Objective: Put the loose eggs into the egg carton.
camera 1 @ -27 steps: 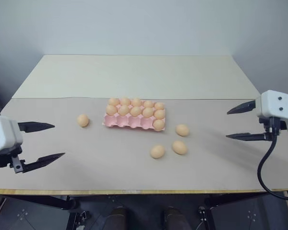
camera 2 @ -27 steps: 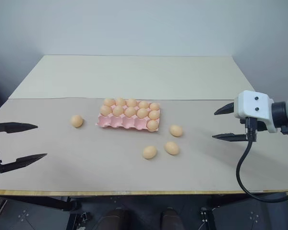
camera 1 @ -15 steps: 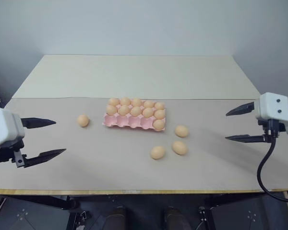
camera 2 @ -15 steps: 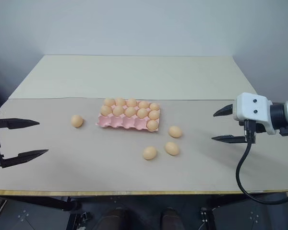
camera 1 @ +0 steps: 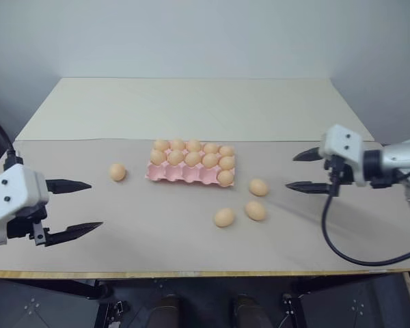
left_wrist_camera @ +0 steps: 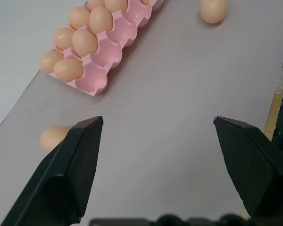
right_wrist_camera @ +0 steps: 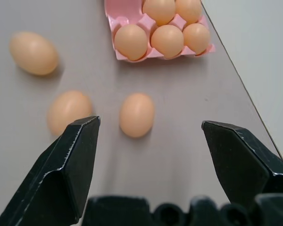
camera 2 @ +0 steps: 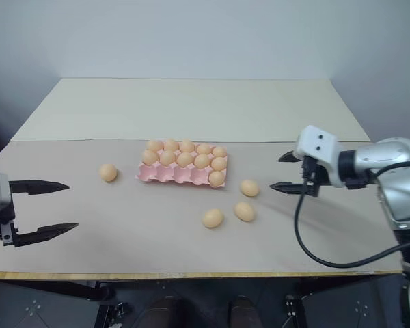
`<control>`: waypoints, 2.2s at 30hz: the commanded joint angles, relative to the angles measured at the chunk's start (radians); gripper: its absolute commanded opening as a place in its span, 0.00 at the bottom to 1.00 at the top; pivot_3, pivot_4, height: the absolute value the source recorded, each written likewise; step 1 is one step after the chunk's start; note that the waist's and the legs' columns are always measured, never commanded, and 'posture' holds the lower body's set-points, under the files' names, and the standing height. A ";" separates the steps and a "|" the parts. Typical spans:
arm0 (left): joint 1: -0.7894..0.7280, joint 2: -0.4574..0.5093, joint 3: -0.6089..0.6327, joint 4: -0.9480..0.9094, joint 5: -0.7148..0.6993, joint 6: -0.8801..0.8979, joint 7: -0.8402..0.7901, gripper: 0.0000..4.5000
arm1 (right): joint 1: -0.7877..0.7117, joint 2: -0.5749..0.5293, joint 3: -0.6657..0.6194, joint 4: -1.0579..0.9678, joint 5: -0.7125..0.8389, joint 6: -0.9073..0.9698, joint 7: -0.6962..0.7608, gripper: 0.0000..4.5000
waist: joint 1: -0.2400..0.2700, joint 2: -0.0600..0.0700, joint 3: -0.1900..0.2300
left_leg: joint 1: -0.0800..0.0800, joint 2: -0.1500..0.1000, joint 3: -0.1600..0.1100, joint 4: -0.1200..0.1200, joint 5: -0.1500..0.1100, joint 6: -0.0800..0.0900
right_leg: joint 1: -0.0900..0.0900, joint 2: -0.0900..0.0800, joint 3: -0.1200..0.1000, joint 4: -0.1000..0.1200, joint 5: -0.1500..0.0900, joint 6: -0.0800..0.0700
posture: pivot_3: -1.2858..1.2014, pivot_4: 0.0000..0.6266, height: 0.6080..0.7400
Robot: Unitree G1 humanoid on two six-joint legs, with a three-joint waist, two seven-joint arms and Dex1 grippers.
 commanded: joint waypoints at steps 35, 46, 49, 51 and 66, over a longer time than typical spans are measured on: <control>0.004 -0.029 -0.063 -0.026 0.009 -0.045 0.023 0.92 | -0.117 0.302 0.152 0.436 -0.263 -0.189 -0.100 0.42 | -0.002 0.000 0.000 | 0.000 0.000 0.000 0.000 0.000 0.000 | 0.000 0.000 -0.001 0.000 0.000 0.000 | 0.52 0.24 1.00; 0.049 -0.029 -0.057 0.005 0.048 -0.076 0.013 0.92 | -0.212 0.420 0.115 0.243 -0.216 -0.122 -0.198 0.42 | -0.016 0.000 0.000 | 0.001 0.001 -0.001 -0.001 0.000 0.000 | -0.001 0.001 0.000 0.001 0.000 0.000 | 0.52 0.24 1.00; 0.039 -0.029 -0.077 0.006 0.047 -0.078 0.023 0.92 | -0.244 0.526 0.137 0.256 -0.232 -0.109 -0.263 0.42 | -0.018 0.000 0.000 | 0.001 0.001 -0.001 -0.001 0.000 0.000 | 0.000 0.001 -0.001 0.001 0.000 0.000 | 0.52 0.24 1.00; 0.033 -0.028 -0.085 0.003 0.043 -0.077 0.030 0.92 | -0.255 0.572 0.150 0.277 -0.251 -0.107 -0.295 0.42 | -0.020 0.000 0.000 | 0.000 0.000 -0.001 -0.001 0.000 0.000 | 0.000 0.000 -0.001 0.001 0.000 0.000 | 0.52 0.24 1.00; 0.060 -0.036 -0.059 -0.024 0.039 -0.062 0.046 0.92 | -0.248 0.694 0.184 0.325 -0.272 -0.134 -0.379 0.80 | -0.027 0.000 0.000 | 0.000 -0.001 -0.002 -0.003 0.001 -0.001 | -0.001 0.000 -0.001 0.001 0.000 0.000 | 0.52 0.24 1.00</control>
